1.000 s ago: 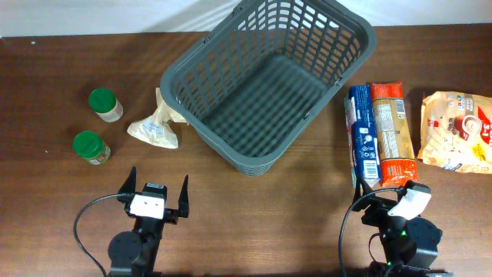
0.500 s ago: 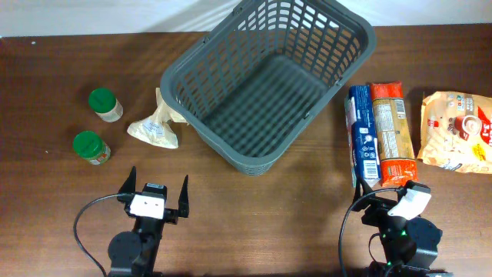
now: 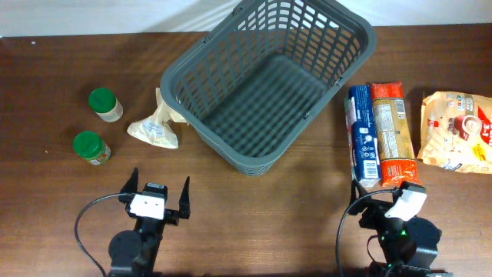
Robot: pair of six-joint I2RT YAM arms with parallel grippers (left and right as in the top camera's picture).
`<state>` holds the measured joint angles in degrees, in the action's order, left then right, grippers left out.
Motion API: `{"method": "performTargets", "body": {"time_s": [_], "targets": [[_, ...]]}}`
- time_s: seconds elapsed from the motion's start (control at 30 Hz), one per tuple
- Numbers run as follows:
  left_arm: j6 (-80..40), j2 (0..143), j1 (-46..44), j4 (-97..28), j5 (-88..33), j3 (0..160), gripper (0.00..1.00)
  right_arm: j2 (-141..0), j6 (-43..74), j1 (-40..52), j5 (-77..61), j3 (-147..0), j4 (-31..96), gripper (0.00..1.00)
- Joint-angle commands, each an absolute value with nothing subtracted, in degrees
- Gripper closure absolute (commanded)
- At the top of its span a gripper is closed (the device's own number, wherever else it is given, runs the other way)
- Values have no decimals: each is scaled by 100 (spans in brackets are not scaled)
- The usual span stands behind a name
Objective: Pack container
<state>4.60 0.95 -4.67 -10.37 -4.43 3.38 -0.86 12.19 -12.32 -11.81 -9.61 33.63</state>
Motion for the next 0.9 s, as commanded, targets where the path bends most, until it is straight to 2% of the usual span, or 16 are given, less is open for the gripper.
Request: {"method": "performTargets", "body": {"time_s": [0.0, 0.2, 0.47, 0.63, 0.87], "targets": [[-178, 91, -473, -1570, -532, 1017, 1, -156, 639, -1197, -1476, -1540, 3686, 1], [-196, 1013, -471, -3122, -467, 2598, 1, -1083, 126, -1197, -1273, -3006, 4488, 1], [132, 3533, -473, -4501, -534, 5227, 1, -3802, 128, -1197, -1135, -5894, 5863, 1], [132, 5214, -471, -5848, -530, 7323, 1, -5457, 128, -1197, -1129, -8016, 7074, 1], [69, 6495, -473, -6941, -718, 9367, 1, -6816, 130, -1197, -2047, -10228, 8208, 1]]}}
